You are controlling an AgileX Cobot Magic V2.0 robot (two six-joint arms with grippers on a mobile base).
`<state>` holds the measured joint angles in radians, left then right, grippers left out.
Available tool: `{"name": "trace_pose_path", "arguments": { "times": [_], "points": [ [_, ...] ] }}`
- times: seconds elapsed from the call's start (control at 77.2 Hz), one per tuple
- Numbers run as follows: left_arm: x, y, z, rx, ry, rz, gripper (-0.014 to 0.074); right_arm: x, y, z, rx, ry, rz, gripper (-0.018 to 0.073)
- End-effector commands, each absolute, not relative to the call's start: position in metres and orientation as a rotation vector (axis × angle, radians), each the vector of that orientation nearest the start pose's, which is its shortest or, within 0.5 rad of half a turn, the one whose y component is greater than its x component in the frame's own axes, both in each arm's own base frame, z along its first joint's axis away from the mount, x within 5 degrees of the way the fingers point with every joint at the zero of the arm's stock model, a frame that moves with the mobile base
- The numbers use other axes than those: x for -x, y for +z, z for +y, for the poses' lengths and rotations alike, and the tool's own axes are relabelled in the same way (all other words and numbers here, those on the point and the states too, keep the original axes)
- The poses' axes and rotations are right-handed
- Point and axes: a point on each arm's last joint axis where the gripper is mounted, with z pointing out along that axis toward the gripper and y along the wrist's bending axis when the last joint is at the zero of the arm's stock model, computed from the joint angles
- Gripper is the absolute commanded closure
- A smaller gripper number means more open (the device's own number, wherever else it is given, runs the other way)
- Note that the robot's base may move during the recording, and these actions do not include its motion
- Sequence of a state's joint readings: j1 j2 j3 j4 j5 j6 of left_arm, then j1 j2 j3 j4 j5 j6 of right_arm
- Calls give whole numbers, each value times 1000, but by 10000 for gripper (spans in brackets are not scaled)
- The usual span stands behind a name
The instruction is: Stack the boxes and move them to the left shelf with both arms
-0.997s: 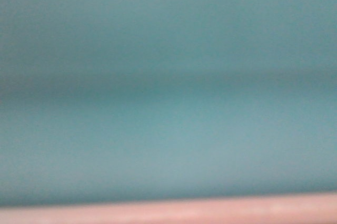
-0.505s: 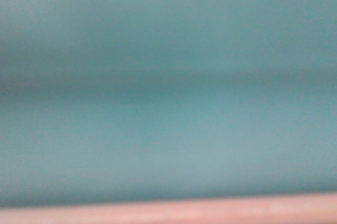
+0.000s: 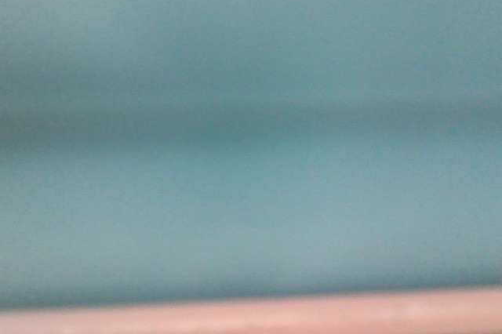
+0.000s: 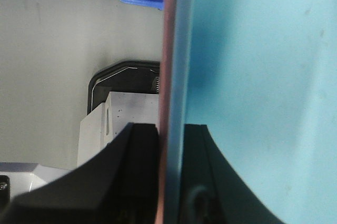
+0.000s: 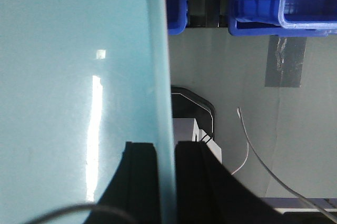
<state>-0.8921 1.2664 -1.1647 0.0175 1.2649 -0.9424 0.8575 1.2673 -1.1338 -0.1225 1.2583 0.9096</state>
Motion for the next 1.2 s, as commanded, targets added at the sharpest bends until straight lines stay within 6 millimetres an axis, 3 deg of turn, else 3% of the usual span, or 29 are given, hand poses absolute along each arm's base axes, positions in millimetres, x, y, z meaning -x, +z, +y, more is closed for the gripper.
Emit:
{"name": "trace_pose_path", "arguments": {
  "times": [0.0, 0.453, 0.647, 0.842, 0.984, 1.191],
  "points": [
    [-137, 350, -173, 80, -381, 2931, 589, -155, 343, 161, -50, 246, 2819, 502],
    [-139, 351, -173, 61, -376, 2902, 589, -155, 344, 161, -47, 249, 2812, 502],
    [-152, 355, -172, 70, -391, 2791, 589, -163, 351, 163, 57, 271, 2716, 502],
    [-182, 373, -174, 21, -432, 2687, 589, -187, 376, 161, 42, 320, 2615, 502],
    [-215, 391, -176, 13, -457, 2583, 589, -218, 386, 159, 41, 290, 2567, 502],
    [-265, 401, -178, -73, -403, 2493, 589, -267, 391, 160, 43, 265, 2490, 502]
  ]
}}
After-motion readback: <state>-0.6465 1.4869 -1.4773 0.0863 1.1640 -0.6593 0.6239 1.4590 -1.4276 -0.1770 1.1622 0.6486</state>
